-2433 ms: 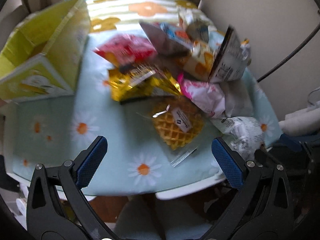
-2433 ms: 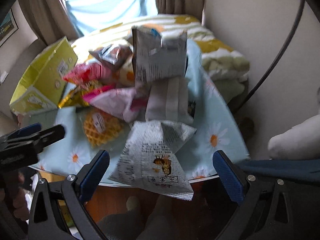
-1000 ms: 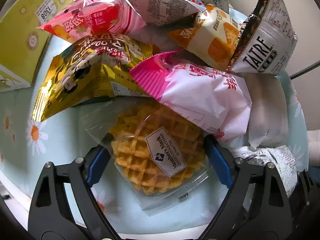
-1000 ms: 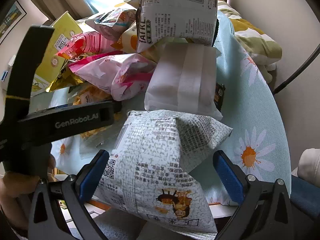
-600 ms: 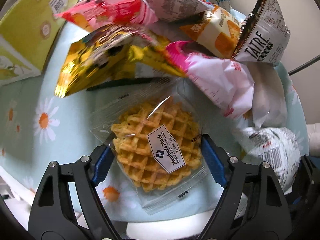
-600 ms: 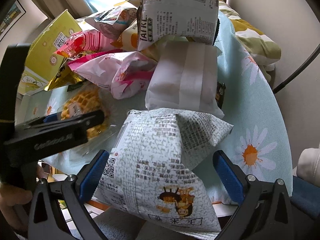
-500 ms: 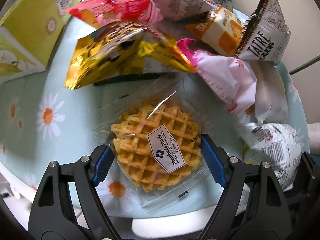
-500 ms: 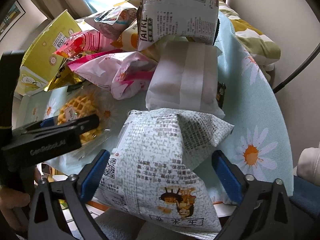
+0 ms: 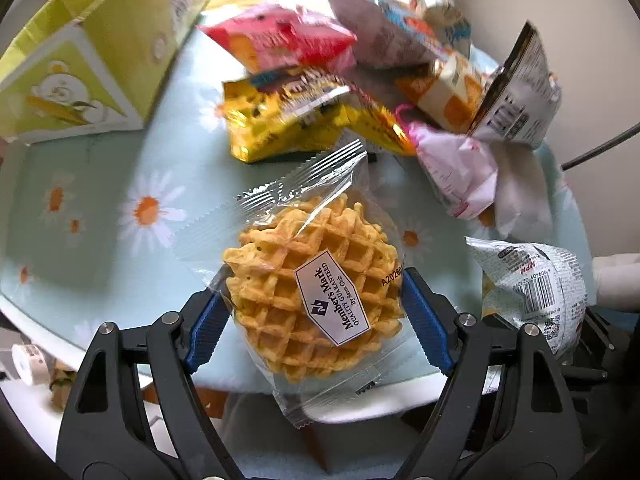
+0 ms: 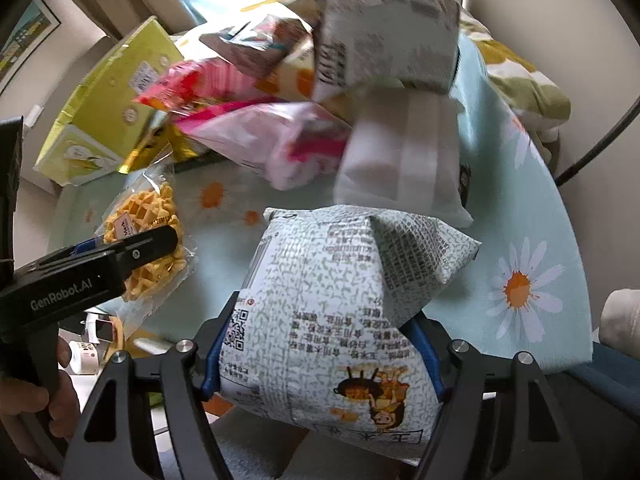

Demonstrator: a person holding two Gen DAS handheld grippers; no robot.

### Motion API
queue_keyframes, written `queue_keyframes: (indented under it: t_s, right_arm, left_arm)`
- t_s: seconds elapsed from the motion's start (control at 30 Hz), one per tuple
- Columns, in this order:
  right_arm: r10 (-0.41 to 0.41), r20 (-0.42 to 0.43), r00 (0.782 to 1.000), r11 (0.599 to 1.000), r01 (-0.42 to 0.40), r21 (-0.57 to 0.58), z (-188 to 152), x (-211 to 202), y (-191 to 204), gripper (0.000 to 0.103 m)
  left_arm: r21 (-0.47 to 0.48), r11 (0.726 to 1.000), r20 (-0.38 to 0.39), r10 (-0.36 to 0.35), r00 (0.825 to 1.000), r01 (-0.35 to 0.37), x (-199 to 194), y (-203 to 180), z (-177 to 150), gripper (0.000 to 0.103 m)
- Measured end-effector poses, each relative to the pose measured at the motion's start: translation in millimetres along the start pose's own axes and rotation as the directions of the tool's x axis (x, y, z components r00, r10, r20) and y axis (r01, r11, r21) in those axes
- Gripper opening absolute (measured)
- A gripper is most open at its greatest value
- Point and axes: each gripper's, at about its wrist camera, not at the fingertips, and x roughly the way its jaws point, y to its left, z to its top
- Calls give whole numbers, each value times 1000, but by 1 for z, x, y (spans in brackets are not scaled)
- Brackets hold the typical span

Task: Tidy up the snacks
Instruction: 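Grasp the waffle with the left gripper while the right grasps the printed bag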

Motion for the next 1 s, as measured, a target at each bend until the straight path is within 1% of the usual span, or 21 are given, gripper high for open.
queue_keyframes:
  t_s: [0.1,0.2,0.3,0.4,0.43,0.53,0.63,0.67,0.77,0.9,1.0]
  right_arm:
    - [19,29,999,1000,-19,-21,4,-15,9,70]
    - [36,73,997,998,-32,-57,15,-32,21,70]
    - [51,120,991,995,-40,-95,32,-48,34,70]
    - [68,163,984,990,-46,-135,52,-61,48,70]
    - [75,179,981,987,-47,-154,61,-66,59,70]
    - [96,211,973,980,-55,-193,81,-74,82,70]
    - [122,248,961,971,-64,-229,105,-81,108,70]
    - [127,259,958,969,-65,-237,112,-82,116,70]
    - [146,289,946,964,-70,-257,134,-82,151,70]
    - [167,311,935,958,-80,-275,168,-75,200,70]
    - [174,308,935,955,-83,-286,187,-61,234,70]
  left_arm:
    - [-19,1000,30,-12,999,12,-19,8,-1,79]
    - [-46,999,78,-21,997,25,-39,15,2,79]
    - [-71,997,143,-28,989,38,-72,26,15,79]
    - [-97,994,211,-28,977,49,-102,44,33,79]
    - [-105,993,228,-27,973,52,-110,50,36,79]
    - [-136,989,286,-26,958,67,-133,76,55,79]
    - [-154,986,340,-4,940,60,-150,105,78,79]
    - [-156,986,354,3,935,56,-159,116,84,79]
    - [-168,985,377,19,926,48,-168,156,111,79]
    - [-174,984,381,44,923,25,-175,203,142,79]
    - [-172,985,364,58,929,6,-179,245,165,79]
